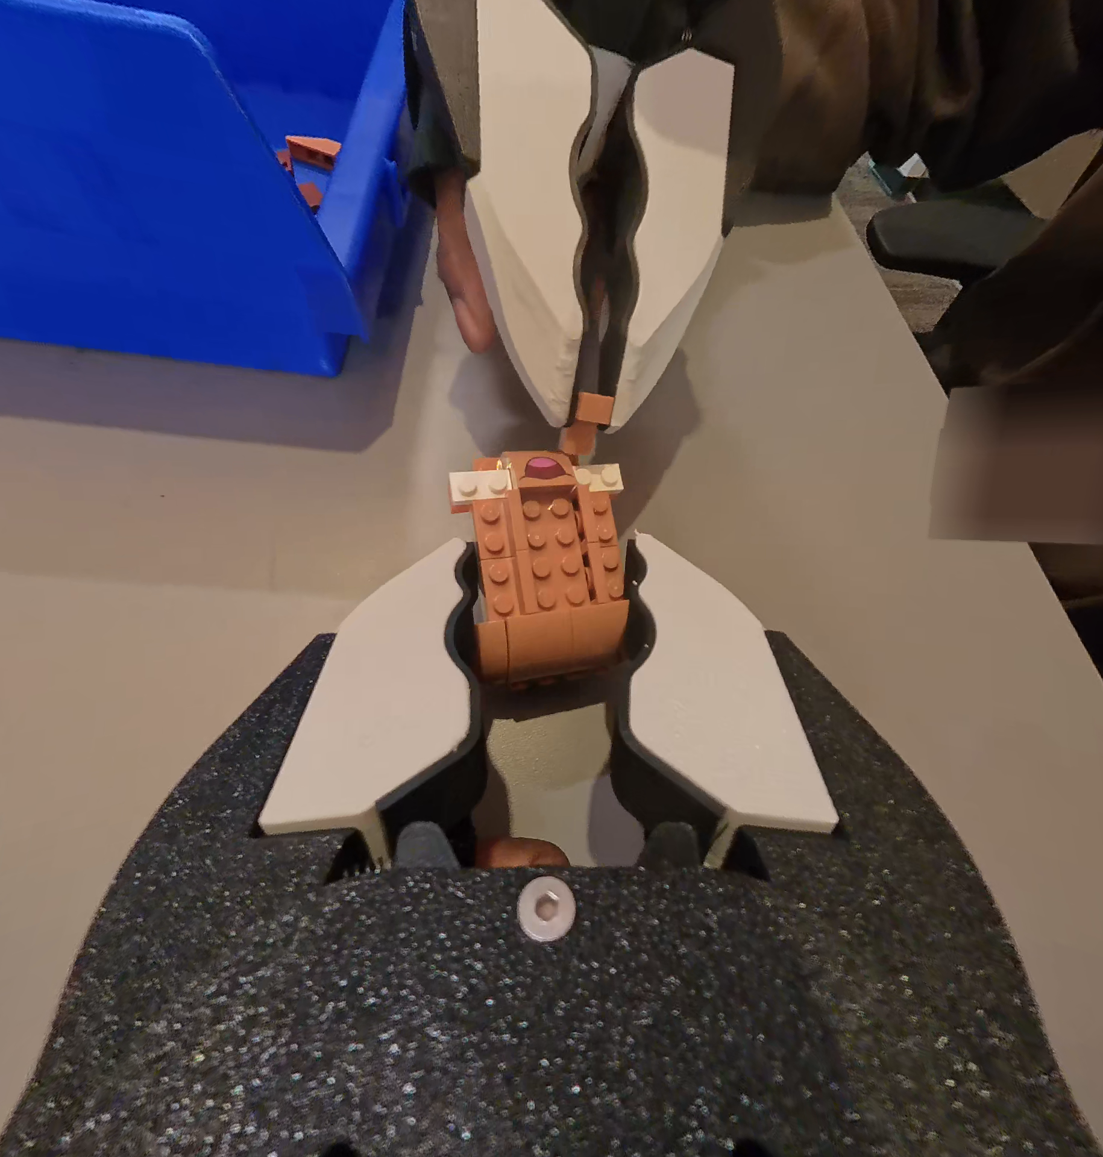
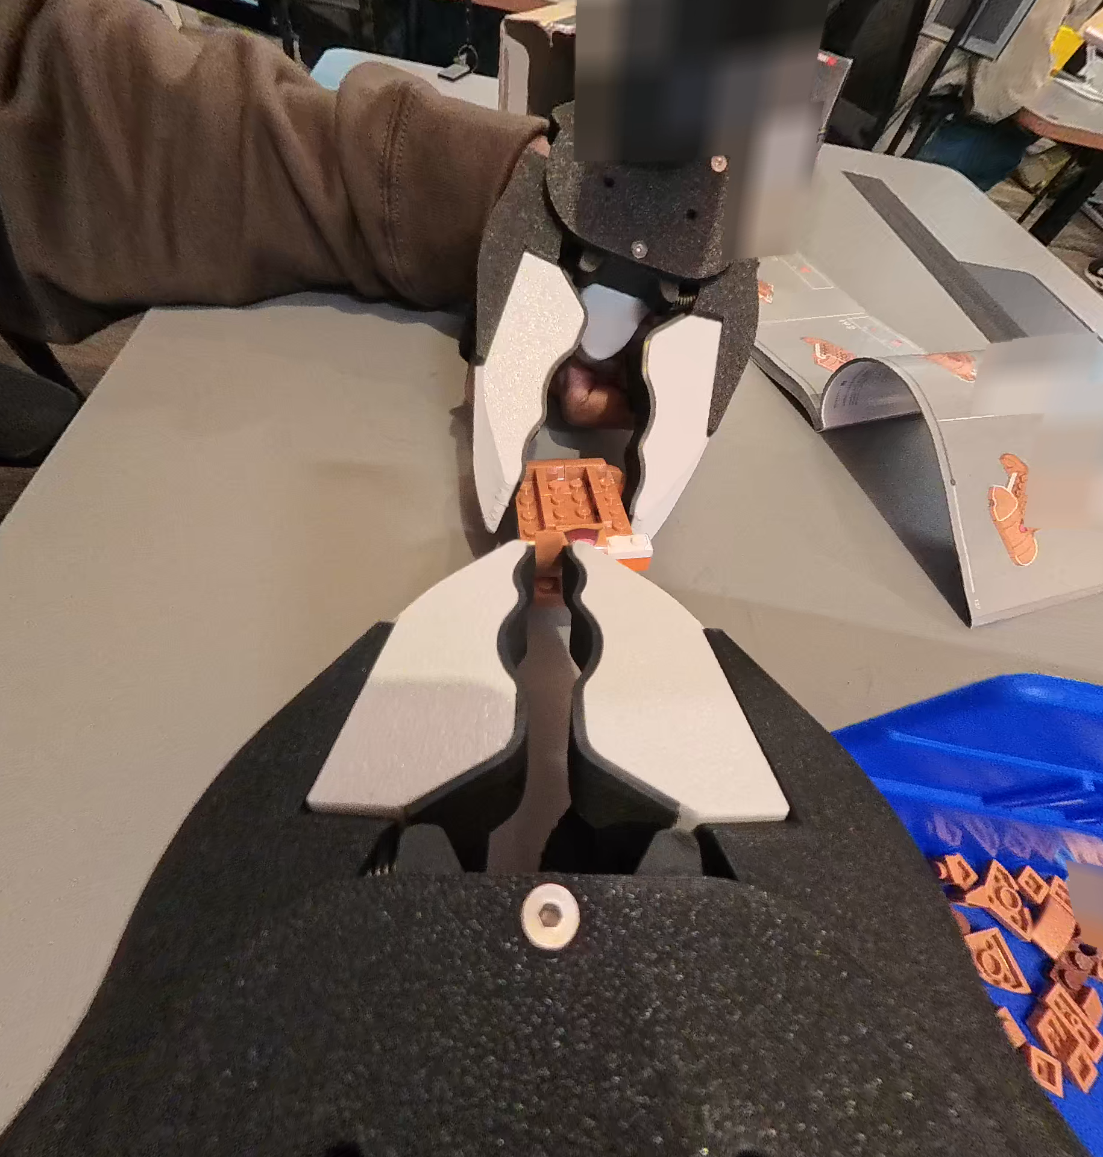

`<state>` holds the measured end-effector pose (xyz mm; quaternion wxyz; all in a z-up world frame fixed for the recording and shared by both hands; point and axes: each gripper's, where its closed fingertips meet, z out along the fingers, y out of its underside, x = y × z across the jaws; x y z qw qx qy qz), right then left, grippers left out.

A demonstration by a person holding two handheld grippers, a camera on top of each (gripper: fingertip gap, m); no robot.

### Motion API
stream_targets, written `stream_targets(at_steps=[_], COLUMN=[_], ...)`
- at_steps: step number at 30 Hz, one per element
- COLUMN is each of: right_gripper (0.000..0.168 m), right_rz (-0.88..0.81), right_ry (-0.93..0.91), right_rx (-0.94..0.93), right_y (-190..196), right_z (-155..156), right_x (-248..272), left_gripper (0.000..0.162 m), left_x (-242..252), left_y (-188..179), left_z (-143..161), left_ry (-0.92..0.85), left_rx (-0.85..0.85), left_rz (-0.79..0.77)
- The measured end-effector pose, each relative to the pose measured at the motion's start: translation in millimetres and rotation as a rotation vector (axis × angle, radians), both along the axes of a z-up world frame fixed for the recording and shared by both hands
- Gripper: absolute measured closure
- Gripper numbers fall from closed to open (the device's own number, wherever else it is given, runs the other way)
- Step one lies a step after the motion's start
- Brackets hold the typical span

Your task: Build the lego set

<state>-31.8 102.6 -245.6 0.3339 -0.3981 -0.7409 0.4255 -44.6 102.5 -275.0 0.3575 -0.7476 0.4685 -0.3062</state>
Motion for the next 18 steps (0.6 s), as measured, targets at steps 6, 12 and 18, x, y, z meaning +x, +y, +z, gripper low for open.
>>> stream_targets(at_steps=[6, 12, 18], right_gripper=[0.161, 0.161, 0.161], right_rz=[0.006, 0.01, -0.006], right_ry=[-0.03, -0.054, -0.058], right_rx=[0.065, 0.12, 0.138], right_y=[-2, -3, -3], right_z=[-4, -9, -13], right_x=[2, 3, 1], left_gripper=[0.117, 0.117, 0.117], left_x=[1, 2, 2], left_y=[-2, -3, -2], left_z=[-2, -1, -4], left_ry=[0.013, 0.002, 0.022], left_rx=[-0.012, -0.029, -0.031], left_rz=[-0.002, 0.007, 0.012])
